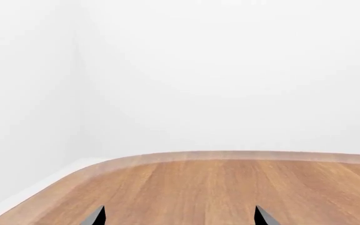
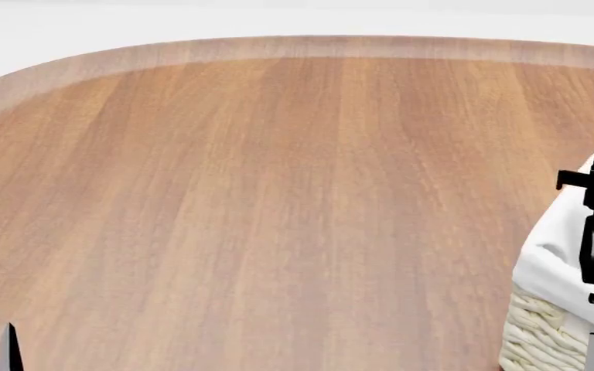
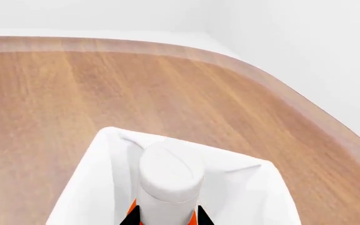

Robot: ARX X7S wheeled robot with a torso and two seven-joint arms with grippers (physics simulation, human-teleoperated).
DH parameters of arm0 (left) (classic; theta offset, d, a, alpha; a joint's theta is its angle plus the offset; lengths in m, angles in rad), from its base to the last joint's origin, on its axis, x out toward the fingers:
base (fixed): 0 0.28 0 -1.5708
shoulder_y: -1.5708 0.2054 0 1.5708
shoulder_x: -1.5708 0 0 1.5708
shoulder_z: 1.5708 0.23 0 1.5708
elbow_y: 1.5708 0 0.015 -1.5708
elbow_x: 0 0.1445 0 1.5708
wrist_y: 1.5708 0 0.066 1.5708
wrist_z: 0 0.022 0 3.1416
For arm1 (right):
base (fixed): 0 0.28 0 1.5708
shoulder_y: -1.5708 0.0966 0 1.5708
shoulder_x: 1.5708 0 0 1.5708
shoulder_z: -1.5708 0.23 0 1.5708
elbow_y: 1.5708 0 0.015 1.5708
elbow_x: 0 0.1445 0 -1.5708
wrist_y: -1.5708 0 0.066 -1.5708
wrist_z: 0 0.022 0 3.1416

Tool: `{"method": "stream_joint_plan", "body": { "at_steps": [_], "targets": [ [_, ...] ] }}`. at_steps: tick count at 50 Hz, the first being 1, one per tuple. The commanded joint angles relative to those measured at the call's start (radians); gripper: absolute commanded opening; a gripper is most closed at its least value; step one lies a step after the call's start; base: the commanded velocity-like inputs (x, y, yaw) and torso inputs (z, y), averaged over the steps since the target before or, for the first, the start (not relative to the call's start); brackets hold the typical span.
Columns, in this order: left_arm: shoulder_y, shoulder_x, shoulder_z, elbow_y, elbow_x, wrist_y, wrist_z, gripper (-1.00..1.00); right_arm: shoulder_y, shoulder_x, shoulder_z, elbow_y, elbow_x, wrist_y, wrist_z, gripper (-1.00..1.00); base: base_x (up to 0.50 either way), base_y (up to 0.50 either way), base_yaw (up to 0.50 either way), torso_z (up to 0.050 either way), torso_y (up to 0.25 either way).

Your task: Pick up the ketchup, and put it in the basket.

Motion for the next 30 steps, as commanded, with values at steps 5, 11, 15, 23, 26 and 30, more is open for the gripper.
{"method": "stream_joint_plan", "body": {
  "at_steps": [5, 11, 15, 23, 26, 30],
  "targets": [
    [-0.009, 0.015, -0.030, -0.034, 0.001, 0.013, 0.016, 1.00, 0.013, -0.028, 0.059, 0.027, -0.121, -0.014, -0.047, -1.00, 0.00, 0.00, 0.00, 0.000, 0.000],
    [-0.011, 0.013, -0.032, -0.034, -0.003, 0.011, 0.014, 1.00, 0.021, -0.027, 0.076, 0.026, -0.132, -0.024, -0.045, 1.00, 0.00, 0.00, 0.00, 0.000, 0.000],
    [-0.013, 0.013, -0.031, -0.035, -0.004, 0.011, 0.014, 1.00, 0.025, -0.029, 0.082, 0.026, -0.141, -0.031, -0.041, 1.00, 0.00, 0.00, 0.00, 0.000, 0.000],
    [-0.015, 0.011, -0.029, -0.035, -0.008, 0.009, 0.015, 1.00, 0.030, -0.037, 0.085, 0.026, -0.160, -0.051, -0.055, 1.00, 0.00, 0.00, 0.00, 0.000, 0.000],
    [-0.016, 0.010, -0.029, -0.035, -0.008, 0.008, 0.014, 1.00, 0.033, -0.039, 0.087, 0.025, -0.164, -0.066, -0.057, 1.00, 0.00, 0.00, 0.00, 0.000, 0.000],
    [-0.016, 0.010, -0.029, -0.035, -0.009, 0.009, 0.013, 1.00, 0.035, -0.040, 0.092, 0.024, -0.168, -0.105, -0.052, 1.00, 0.00, 0.00, 0.00, 0.000, 0.000]
  ]
}}
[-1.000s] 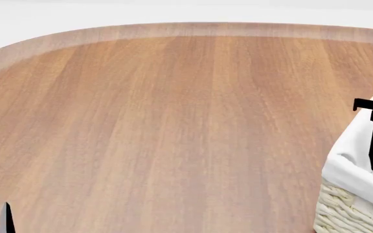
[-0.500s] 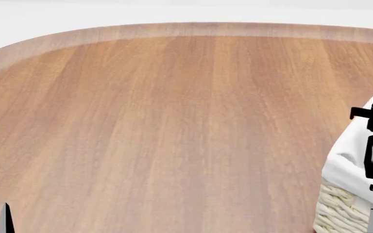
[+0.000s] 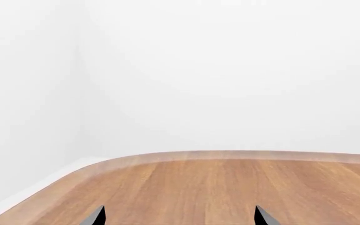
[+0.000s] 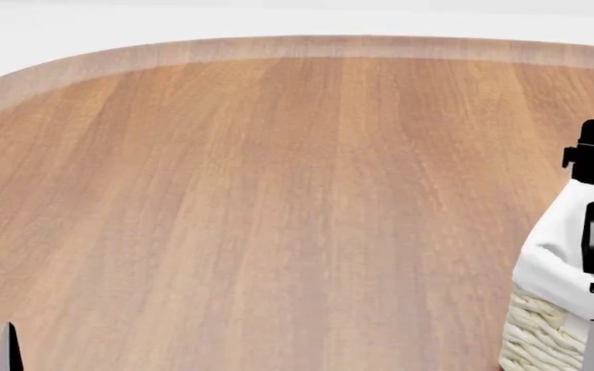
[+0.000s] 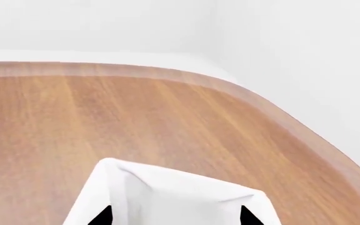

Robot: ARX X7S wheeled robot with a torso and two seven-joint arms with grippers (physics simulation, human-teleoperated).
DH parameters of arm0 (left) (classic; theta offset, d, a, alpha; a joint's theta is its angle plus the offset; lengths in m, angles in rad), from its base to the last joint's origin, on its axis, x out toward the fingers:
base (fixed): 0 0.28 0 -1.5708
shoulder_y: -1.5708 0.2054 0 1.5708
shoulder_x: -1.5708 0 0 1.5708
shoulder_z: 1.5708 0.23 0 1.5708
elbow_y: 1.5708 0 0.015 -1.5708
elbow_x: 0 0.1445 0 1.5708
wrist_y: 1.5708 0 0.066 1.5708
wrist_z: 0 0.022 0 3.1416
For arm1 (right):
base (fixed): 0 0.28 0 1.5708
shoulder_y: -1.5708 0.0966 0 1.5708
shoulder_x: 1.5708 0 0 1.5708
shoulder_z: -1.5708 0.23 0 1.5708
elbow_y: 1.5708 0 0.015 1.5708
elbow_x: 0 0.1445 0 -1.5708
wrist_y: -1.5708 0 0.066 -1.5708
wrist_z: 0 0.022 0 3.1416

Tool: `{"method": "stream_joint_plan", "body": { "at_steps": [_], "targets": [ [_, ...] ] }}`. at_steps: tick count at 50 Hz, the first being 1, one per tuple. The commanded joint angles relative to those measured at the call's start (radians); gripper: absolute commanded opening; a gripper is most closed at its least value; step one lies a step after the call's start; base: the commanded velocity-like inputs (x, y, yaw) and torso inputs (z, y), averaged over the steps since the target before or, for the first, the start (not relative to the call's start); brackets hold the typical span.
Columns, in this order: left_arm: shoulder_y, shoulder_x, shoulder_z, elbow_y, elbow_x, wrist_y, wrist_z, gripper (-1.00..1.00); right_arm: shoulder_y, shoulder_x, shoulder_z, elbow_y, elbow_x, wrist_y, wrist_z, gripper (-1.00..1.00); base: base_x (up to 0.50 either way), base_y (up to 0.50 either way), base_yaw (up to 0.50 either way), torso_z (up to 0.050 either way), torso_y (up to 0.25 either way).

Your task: Pick up the ketchup, and put it in the basket.

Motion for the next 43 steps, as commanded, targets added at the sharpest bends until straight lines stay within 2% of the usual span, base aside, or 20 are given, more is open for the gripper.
{"method": "stream_joint_plan", "body": {
  "at_steps": [1, 5, 18, 26, 43],
  "targets": [
    [-0.012, 0.014, -0.032, -0.033, -0.003, 0.011, 0.018, 1.00, 0.014, -0.030, 0.022, 0.033, -0.048, -0.070, -0.030, 1.00, 0.00, 0.00, 0.00, 0.000, 0.000],
    [-0.013, 0.015, -0.030, -0.035, -0.001, 0.012, 0.017, 1.00, 0.009, -0.030, 0.027, 0.010, -0.047, -0.130, -0.025, 1.00, 0.00, 0.00, 0.00, 0.000, 0.000],
    [-0.006, 0.010, -0.030, -0.026, 0.001, 0.016, 0.013, 1.00, -0.158, -0.002, 0.083, -0.469, 0.001, -0.157, 0.029, 1.00, 0.00, 0.00, 0.00, 0.000, 0.000],
    [0.006, 0.001, -0.037, 0.005, 0.002, 0.013, 0.005, 1.00, -0.231, -0.001, 0.112, -0.673, 0.035, -0.215, 0.030, 1.00, 0.00, 0.00, 0.00, 0.000, 0.000],
    [0.100, -0.039, -0.073, 0.190, 0.019, 0.025, -0.029, 1.00, -0.396, 0.012, 0.159, -1.026, 0.060, -0.286, 0.085, 1.00, 0.00, 0.00, 0.00, 0.000, 0.000]
  ]
}}
